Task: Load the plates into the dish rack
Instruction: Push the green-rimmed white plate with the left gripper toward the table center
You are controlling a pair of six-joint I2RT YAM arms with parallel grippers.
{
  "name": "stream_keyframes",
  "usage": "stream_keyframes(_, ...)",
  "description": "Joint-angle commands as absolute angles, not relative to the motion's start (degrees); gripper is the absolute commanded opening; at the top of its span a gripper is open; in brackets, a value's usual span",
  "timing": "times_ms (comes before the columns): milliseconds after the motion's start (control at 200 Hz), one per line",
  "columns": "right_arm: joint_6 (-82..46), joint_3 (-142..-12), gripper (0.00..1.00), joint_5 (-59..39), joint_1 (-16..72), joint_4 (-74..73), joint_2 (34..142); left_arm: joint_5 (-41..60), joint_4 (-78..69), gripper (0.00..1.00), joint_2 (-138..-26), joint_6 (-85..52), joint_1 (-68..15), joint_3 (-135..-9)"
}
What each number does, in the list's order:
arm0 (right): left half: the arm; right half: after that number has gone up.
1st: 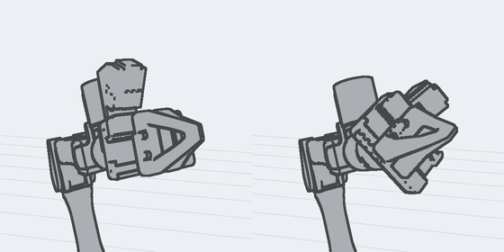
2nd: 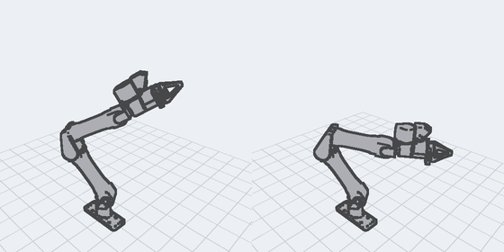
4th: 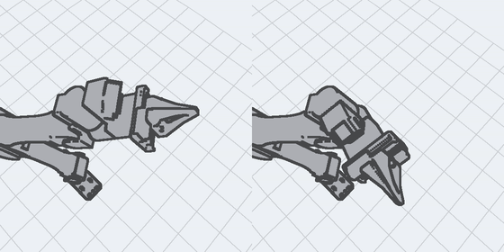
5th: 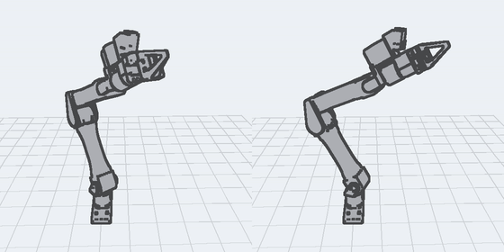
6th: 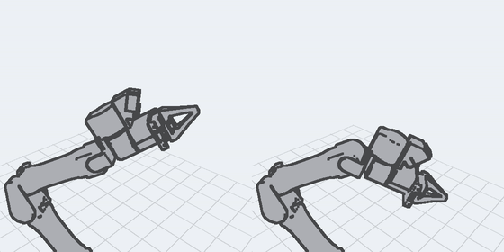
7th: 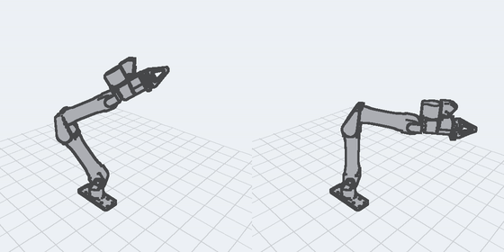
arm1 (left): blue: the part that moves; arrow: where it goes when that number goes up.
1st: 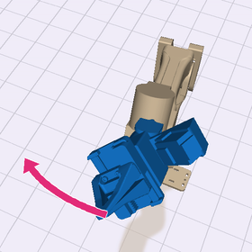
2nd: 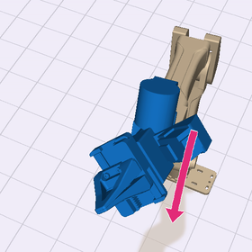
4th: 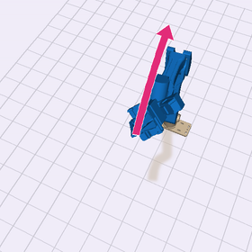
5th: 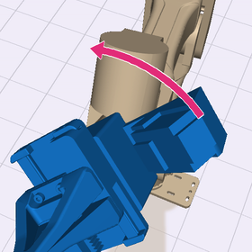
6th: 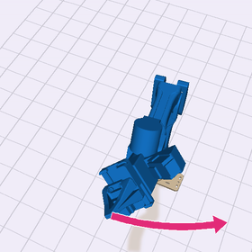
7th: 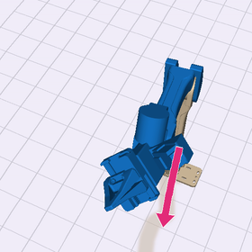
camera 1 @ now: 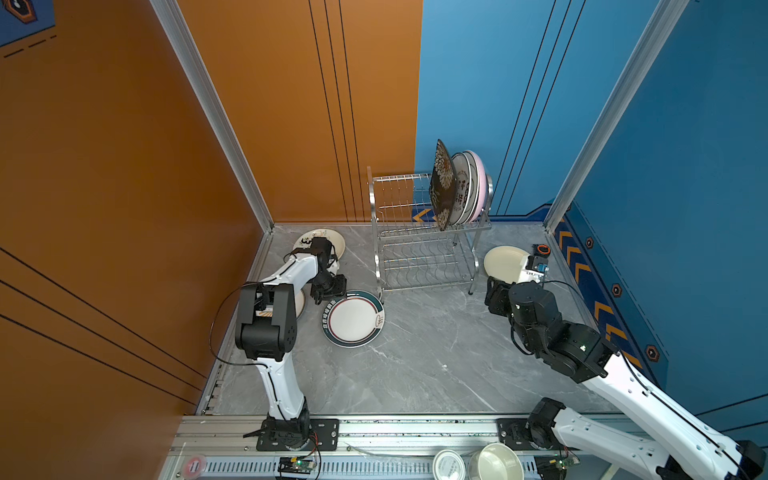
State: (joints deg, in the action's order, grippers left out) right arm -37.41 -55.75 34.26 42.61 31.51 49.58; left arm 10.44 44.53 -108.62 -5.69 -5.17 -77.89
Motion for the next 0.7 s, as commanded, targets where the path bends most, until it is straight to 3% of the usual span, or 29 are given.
stream_keyframes(0,-38.41,-54.8,0.64,35.14,43.39,34.18,48.15,13.29,46.04,0.59,-106.19,-6.4,-7.52,-74.8)
stream_keyframes(515,-39.06,-53.8,0.64,37.69,44.6,37.17,43.38,12.0,43.0,0.62,-104.33,-8.01,-9.17,-76.68)
stream_keyframes(696,-39.46,-53.31,0.64,38.76,45.08,38.39,41.48,9.74,39.32,0.55,-106.33,-9.63,-8.68,-76.29)
